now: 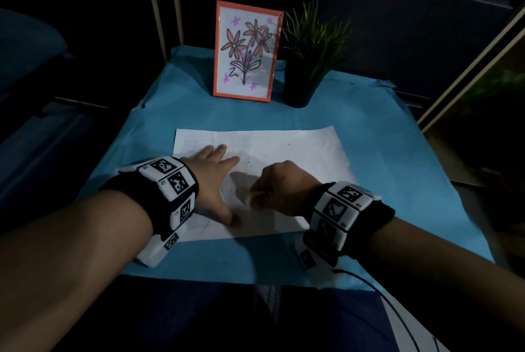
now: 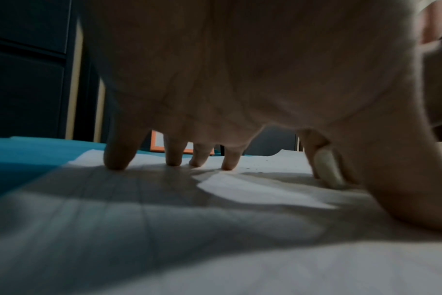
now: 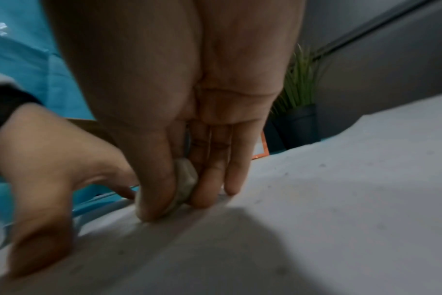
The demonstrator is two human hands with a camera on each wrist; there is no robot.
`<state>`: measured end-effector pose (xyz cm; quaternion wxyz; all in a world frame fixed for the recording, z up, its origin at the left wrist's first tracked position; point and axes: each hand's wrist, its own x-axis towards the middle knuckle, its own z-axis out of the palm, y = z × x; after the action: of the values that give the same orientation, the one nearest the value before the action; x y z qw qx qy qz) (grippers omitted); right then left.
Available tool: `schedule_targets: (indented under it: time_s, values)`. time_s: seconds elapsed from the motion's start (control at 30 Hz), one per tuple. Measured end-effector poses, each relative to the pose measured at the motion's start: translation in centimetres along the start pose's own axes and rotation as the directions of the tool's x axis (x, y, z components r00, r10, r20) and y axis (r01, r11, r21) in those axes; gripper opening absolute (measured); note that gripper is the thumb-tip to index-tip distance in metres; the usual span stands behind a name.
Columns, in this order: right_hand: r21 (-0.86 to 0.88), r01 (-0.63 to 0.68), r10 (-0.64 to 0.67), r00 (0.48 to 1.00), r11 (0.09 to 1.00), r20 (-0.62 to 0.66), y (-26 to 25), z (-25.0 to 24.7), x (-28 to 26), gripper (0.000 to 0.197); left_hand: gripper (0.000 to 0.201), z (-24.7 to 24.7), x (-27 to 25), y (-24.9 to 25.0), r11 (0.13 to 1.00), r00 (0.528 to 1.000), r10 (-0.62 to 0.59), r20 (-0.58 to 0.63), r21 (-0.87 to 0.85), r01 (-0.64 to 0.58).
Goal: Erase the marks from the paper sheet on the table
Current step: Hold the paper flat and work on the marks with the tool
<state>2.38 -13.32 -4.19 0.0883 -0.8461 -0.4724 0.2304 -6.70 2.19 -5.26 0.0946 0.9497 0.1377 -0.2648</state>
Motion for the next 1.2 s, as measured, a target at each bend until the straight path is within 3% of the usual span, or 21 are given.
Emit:
schedule_targets:
  time_s: [0.07, 0.27, 0.4, 0.53, 0.7, 0.83, 1.0, 1.13, 1.2]
  values:
    - [0.018, -0.016, 0.016, 0.999, 1.0, -0.033, -0.1, 0.0, -0.1, 0.021, 0.135, 0.1, 0.0, -0.1, 1.0, 1.0, -0.002, -0.006, 0.0, 0.002]
    - [-0.049, 0.093, -0.089, 0.993, 0.994, 0.074, -0.2, 0.7, -1.6, 0.025, 0.135, 0.4, 0.0, 0.0, 1.0, 1.0, -0.003, -0.021, 0.004, 0.003]
    - [-0.004, 0.029, -0.029, 1.0, 1.0, -0.006, 0.0, 0.8, -1.2, 0.024, 0.133, -0.1, -0.2, 0.1, 1.0, 1.0, -0.007, 0.002, 0.004, 0.007]
    - [-0.028, 0.098, -0.093, 0.988, 0.995, 0.124, 0.4, 1.2, -2.2, 0.026, 0.133, 0.1, -0.2, 0.0, 1.0, 1.0, -0.006, 0.004, 0.007, 0.006]
    - [-0.007, 0.04, -0.04, 0.999, 0.999, -0.035, 1.0, 0.5, -2.1, 0.022, 0.135, -0.1, 0.1, -0.1, 1.0, 0.999, -0.009, 0.039, 0.006, 0.009]
    - [-0.007, 0.107, -0.106, 0.988, 0.994, 0.111, 1.0, 0.4, -3.1, 0.026, 0.135, 0.0, 0.1, 0.0, 1.0, 0.999, -0.014, 0.034, 0.02, 0.013]
    - [0.006, 0.011, -0.011, 1.0, 1.0, -0.01, 1.1, 0.1, -2.4, 0.027, 0.134, -0.4, -0.1, 0.2, 1.0, 0.999, -0.007, 0.046, -0.006, 0.007]
    - [0.007, 0.111, -0.111, 0.987, 0.994, 0.119, 1.5, 0.2, -3.2, 0.026, 0.135, -0.2, -0.2, 0.2, 1.0, 0.999, -0.006, 0.046, -0.005, 0.007]
    - [0.038, 0.081, -0.084, 0.992, 0.996, 0.09, 1.6, 0.0, -3.1, 0.027, 0.135, -0.3, -0.2, 0.2, 1.0, 0.999, -0.009, 0.047, -0.004, 0.009]
